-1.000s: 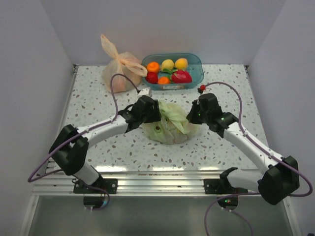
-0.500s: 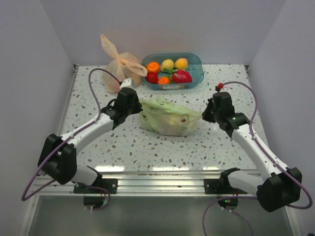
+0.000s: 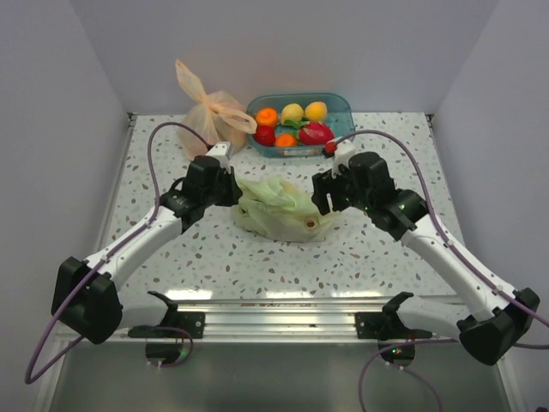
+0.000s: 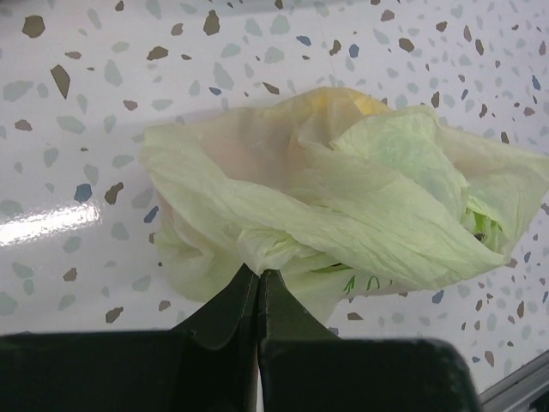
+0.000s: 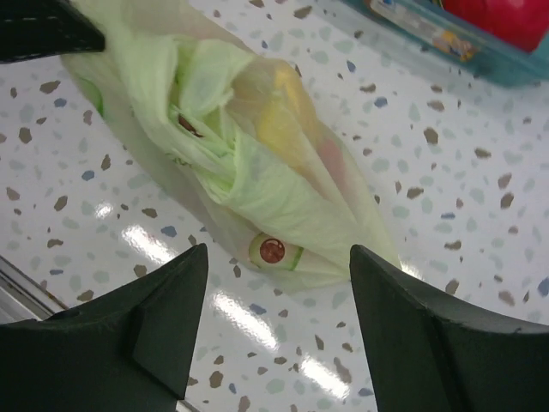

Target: Untie the knot of the plastic bag and take out the fruit

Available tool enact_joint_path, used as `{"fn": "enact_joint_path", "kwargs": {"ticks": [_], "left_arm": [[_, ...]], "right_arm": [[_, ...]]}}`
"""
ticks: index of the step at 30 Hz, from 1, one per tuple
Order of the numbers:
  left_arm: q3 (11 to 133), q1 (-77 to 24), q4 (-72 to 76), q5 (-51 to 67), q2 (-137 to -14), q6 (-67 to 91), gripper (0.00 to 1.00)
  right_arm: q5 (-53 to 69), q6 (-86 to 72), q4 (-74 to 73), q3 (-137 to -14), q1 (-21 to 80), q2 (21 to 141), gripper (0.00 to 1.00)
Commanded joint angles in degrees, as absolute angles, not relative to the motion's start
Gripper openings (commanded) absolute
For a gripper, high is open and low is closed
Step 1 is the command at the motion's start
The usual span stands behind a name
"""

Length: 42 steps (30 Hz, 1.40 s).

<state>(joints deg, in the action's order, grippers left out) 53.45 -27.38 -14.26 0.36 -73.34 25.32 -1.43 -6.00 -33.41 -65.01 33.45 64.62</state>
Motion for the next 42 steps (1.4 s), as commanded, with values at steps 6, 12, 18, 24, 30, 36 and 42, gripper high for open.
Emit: {"fn": "enact_joint_path", "kwargs": {"ticks": [6, 12, 18, 24, 30, 36, 42], "left_arm": [[56.95, -26.98, -19.51, 5.27, -69.88, 24.26, 0.00], [56.52, -26.98, -20.65, 5.36, -68.91, 25.31, 0.00], [54.33, -26.98, -22.23, 4.75, -66.19, 25.40, 0.00], [49.06, -26.90, -22.76, 3.16, -62.41, 26.28, 0.00], [43.61, -26.72, -24.43, -3.58, -59.68, 26.80, 0.00], [42.19, -24.00, -23.12, -6.59, -58.80, 29.53, 0.00], [45.88, -23.20, -22.76, -6.76, -63.01, 30.15, 0.00]], "right_arm": [[-6.23, 15.10, -34.28, -71.81, 46.83, 73.91, 0.71], [-10.72, 17.14, -30.78, -70.49, 49.57, 80.24, 0.71], [-20.38, 16.26, -24.97, -67.06, 49.31, 84.37, 0.65], [-19.34, 11.26, -21.63, -65.04, 43.25, 83.42, 0.12], [-9.77, 4.14, -22.05, -64.34, 31.75, 77.45, 0.00], [1.21, -7.37, -24.08, -65.13, 20.22, 73.74, 0.00], [19.72, -22.74, -19.89, -66.71, 11.27, 71.02, 0.00]]}}
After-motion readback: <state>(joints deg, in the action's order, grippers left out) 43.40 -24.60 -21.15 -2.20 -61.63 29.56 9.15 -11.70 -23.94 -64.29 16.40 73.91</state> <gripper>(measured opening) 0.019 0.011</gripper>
